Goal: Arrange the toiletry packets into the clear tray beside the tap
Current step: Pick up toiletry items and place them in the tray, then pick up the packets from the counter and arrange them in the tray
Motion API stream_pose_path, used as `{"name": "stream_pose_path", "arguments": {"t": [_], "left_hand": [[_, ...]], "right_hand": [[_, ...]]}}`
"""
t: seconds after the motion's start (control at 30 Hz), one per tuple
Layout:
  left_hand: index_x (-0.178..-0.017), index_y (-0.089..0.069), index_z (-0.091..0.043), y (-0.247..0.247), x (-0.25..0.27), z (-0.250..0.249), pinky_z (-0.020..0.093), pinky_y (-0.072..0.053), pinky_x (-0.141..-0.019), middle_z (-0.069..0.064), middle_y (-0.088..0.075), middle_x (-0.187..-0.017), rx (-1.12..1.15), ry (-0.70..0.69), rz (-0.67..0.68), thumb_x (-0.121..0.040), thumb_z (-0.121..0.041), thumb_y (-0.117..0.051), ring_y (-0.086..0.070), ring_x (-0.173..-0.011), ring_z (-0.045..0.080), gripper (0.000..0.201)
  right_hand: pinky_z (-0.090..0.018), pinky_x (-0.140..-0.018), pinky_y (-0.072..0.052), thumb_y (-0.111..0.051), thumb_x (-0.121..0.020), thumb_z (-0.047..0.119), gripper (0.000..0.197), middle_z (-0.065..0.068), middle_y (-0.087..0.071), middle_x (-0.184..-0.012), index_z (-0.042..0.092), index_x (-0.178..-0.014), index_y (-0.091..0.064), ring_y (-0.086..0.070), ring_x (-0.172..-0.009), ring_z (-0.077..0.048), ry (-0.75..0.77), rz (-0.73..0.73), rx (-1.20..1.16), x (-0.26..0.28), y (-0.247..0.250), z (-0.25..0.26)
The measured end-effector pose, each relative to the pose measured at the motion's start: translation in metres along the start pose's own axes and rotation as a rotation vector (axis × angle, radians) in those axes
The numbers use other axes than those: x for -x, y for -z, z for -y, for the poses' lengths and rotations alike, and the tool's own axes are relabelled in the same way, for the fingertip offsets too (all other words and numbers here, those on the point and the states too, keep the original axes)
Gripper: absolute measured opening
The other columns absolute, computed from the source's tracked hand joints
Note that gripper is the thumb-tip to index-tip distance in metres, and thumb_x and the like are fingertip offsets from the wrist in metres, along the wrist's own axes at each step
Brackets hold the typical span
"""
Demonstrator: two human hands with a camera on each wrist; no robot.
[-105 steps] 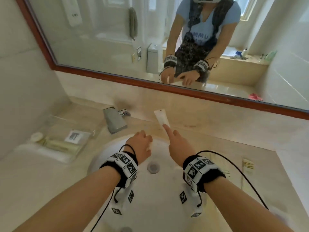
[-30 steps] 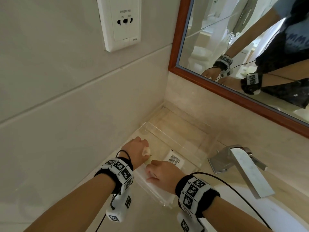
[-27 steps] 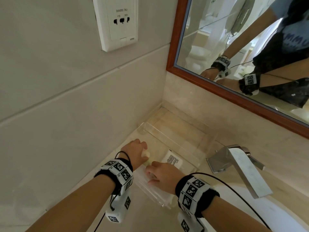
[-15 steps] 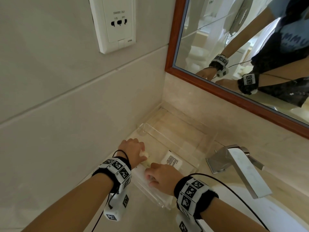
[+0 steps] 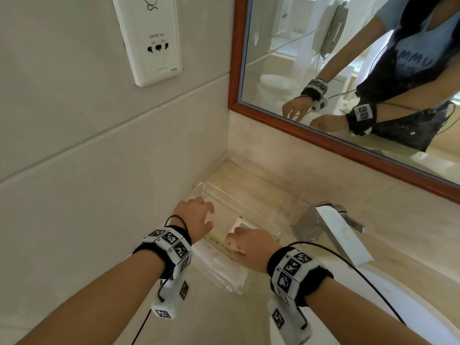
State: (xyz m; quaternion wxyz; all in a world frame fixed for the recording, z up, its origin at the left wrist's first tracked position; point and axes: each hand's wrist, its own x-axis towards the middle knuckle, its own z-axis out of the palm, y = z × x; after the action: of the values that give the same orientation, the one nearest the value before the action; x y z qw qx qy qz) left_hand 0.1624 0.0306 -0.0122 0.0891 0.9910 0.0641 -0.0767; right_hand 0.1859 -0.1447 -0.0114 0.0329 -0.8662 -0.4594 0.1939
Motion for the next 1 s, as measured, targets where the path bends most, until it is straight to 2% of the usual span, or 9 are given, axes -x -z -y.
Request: {"name": "stream_pose_path", "arguments": {"t": [0.07,0.13,0.37,0.6,0.67,0.8,1.0], "left_hand": [[-0.120,-0.051,-0.023,0.006,0.007,-0.012,0.035,-0.040,-0.100,0.001,-0.055,-0.123,-0.002,-0.007,-0.016,-0.088,-0.032,-0.050,-0.055,-0.113,0.019,0.033],[-0.120,-0.052,-0.022,0.012,0.017,-0.027,0.035,-0.041,-0.099,0.002,-0.056,-0.122,0.006,-0.022,-0.036,-0.088,-0.031,-0.051,-0.055,-0.112,0.020,0.033],[-0.115,-0.056,-0.023,0.028,0.050,-0.103,0.032,-0.047,-0.088,-0.001,-0.061,-0.113,0.073,-0.133,-0.109,-0.087,-0.032,-0.055,-0.061,-0.097,0.019,0.029],[-0.114,-0.058,-0.021,0.024,0.072,-0.216,0.032,-0.047,-0.088,0.002,-0.062,-0.115,0.085,-0.292,-0.127,-0.086,-0.029,-0.056,-0.061,-0.102,0.025,0.029],[-0.114,-0.058,-0.021,0.020,0.077,-0.247,0.034,-0.048,-0.089,0.002,-0.063,-0.115,0.088,-0.344,-0.123,-0.086,-0.028,-0.056,-0.061,-0.103,0.026,0.029],[-0.113,-0.058,-0.021,0.006,0.088,-0.311,0.030,-0.047,-0.087,-0.001,-0.063,-0.111,0.116,-0.470,-0.109,-0.087,-0.027,-0.055,-0.061,-0.097,0.020,0.027],[-0.115,-0.057,-0.023,-0.031,0.102,-0.421,0.030,-0.048,-0.087,-0.002,-0.062,-0.110,0.103,-0.674,-0.005,-0.087,-0.029,-0.054,-0.061,-0.092,0.019,0.028]], "right_hand": [[-0.035,-0.084,-0.050,-0.043,-0.095,0.019,0.030,-0.006,-0.056,-0.119,0.017,-0.123,-0.052,-0.060,-0.102,-0.028,-0.020,0.011,-0.008,0.013,0.004,-0.003],[-0.035,-0.086,-0.048,-0.045,-0.095,0.018,0.031,-0.005,-0.055,-0.125,0.017,-0.124,-0.052,-0.060,-0.106,-0.028,-0.031,-0.003,-0.007,0.030,0.009,-0.006],[-0.034,-0.083,-0.047,-0.046,-0.095,0.018,0.030,-0.006,-0.055,-0.121,0.016,-0.124,-0.051,-0.058,-0.106,-0.028,-0.113,-0.105,-0.008,0.115,0.021,-0.026],[-0.033,-0.084,-0.047,-0.049,-0.095,0.023,0.029,-0.003,-0.058,-0.121,0.018,-0.123,-0.053,-0.059,-0.105,-0.025,-0.282,-0.196,0.020,0.231,0.010,-0.063],[-0.032,-0.083,-0.047,-0.048,-0.095,0.023,0.029,-0.003,-0.057,-0.120,0.017,-0.124,-0.053,-0.059,-0.103,-0.025,-0.349,-0.210,-0.001,0.269,0.004,-0.076],[-0.033,-0.085,-0.049,-0.048,-0.096,0.024,0.029,-0.003,-0.057,-0.120,0.019,-0.124,-0.052,-0.060,-0.101,-0.025,-0.535,-0.202,-0.055,0.347,-0.021,-0.104],[-0.031,-0.085,-0.048,-0.048,-0.095,0.025,0.030,-0.001,-0.057,-0.120,0.021,-0.125,-0.052,-0.061,-0.102,-0.023,-0.776,-0.192,-0.127,0.445,-0.069,-0.132]]}}
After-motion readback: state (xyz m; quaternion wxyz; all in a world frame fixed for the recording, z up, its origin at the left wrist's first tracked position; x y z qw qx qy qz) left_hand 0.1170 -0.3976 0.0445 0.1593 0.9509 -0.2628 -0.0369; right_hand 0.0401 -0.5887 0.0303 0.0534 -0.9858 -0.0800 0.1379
